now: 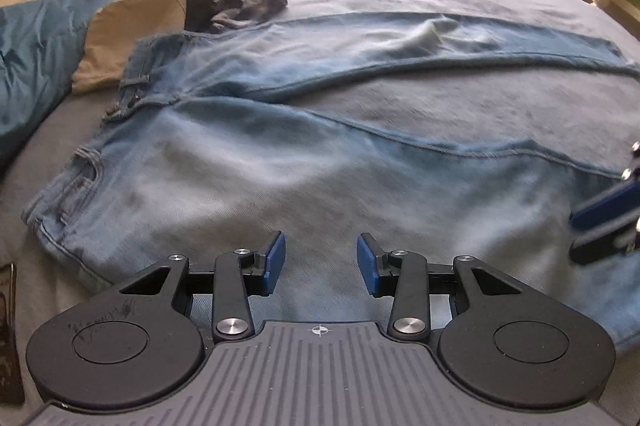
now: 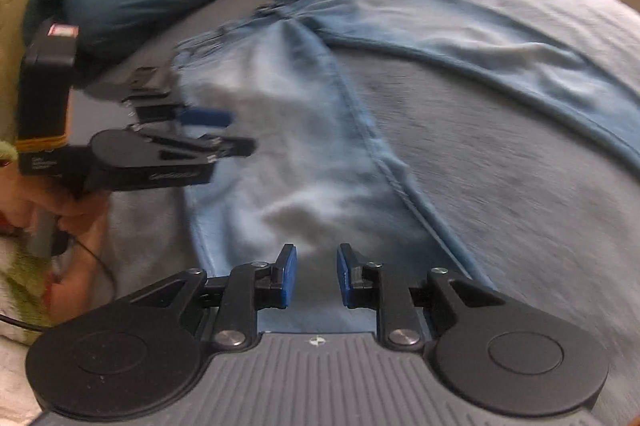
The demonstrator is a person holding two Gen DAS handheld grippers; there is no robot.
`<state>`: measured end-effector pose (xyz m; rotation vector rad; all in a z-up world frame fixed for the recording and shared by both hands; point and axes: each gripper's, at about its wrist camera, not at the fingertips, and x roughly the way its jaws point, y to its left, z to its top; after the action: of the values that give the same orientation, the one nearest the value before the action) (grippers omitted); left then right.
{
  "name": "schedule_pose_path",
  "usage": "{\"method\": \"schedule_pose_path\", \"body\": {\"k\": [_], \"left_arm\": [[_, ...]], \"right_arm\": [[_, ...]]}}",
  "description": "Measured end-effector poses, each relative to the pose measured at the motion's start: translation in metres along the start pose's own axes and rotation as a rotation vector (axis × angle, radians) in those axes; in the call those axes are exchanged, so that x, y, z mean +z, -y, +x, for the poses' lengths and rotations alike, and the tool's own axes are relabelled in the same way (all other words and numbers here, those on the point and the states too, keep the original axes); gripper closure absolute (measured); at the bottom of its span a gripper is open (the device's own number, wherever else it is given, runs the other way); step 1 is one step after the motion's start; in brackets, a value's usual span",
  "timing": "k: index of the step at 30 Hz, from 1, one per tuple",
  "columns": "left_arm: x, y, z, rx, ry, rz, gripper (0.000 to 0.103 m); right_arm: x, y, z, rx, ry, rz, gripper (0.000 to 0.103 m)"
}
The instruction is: Fold clothes
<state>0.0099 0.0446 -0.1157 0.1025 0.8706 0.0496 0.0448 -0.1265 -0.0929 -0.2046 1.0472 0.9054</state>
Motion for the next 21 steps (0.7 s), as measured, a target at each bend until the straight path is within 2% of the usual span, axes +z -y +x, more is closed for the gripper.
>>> {"method": "schedule_pose_path", "body": {"k": [4, 7, 11, 14, 15, 18, 21], "left_arm": [[0.007, -0.006, 0.008, -0.008, 0.011, 0.026, 0.064], [0.009, -0.009, 0.010, -0.028, 0.032, 0.037, 0.064], [0.011, -0.013, 0.012, -0.055, 0.060, 0.052, 0.064], [0.013, -0.015, 0.014, -0.075, 0.081, 0.062, 0.064], [0.013, -0.016, 0.015, -0.082, 0.088, 0.066, 0.064], [0.015, -0.019, 0.017, -0.102, 0.109, 0.077, 0.064], [0.022, -0.020, 0.024, -0.149, 0.122, 0.103, 0.064]], "right_arm": [[0.014, -0.007, 0.012, 0.019, -0.007, -0.058, 0.080], [0.019, -0.002, 0.020, -0.014, -0.010, -0.079, 0.081], [0.016, 0.022, 0.037, -0.224, -0.025, -0.078, 0.082], [0.017, 0.042, 0.026, -0.253, 0.032, 0.043, 0.081], [0.018, 0.042, 0.017, -0.236, 0.068, 0.058, 0.081], [0.019, 0.038, -0.005, -0.113, 0.139, 0.093, 0.081], [0.016, 0.030, -0.002, -0.031, 0.091, 0.070, 0.081]]}}
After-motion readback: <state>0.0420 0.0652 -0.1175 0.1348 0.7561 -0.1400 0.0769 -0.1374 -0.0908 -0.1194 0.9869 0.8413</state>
